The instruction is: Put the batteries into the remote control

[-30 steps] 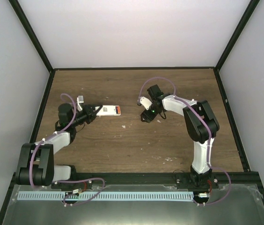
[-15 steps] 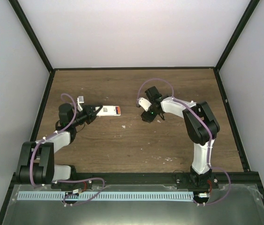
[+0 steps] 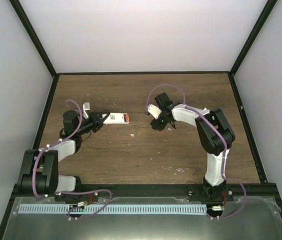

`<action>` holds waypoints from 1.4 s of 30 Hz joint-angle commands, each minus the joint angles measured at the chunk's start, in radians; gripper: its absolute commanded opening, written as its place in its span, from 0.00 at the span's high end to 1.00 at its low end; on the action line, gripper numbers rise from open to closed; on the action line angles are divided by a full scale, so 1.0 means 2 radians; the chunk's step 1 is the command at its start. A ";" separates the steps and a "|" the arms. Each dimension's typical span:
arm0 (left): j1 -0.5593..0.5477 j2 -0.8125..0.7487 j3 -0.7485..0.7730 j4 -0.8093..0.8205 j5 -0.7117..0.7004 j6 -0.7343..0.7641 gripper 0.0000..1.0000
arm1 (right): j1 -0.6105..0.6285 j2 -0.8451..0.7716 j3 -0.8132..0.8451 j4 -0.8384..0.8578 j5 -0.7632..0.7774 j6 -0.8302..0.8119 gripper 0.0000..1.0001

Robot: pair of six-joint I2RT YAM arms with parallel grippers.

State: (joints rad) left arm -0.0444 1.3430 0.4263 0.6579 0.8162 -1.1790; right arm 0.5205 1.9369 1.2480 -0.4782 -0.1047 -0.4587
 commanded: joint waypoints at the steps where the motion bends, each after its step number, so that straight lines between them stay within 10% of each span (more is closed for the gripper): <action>1: 0.002 0.005 0.012 0.021 0.008 -0.004 1.00 | -0.004 0.008 -0.008 -0.032 -0.001 -0.005 0.39; 42: 0.003 0.057 0.041 0.045 0.044 -0.006 1.00 | -0.014 0.011 0.011 -0.055 -0.005 -0.008 0.58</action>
State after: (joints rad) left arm -0.0437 1.4471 0.4820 0.7105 0.8738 -1.1961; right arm 0.4938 1.9617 1.2842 -0.5419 -0.1703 -0.4633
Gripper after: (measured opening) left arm 0.162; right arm 0.507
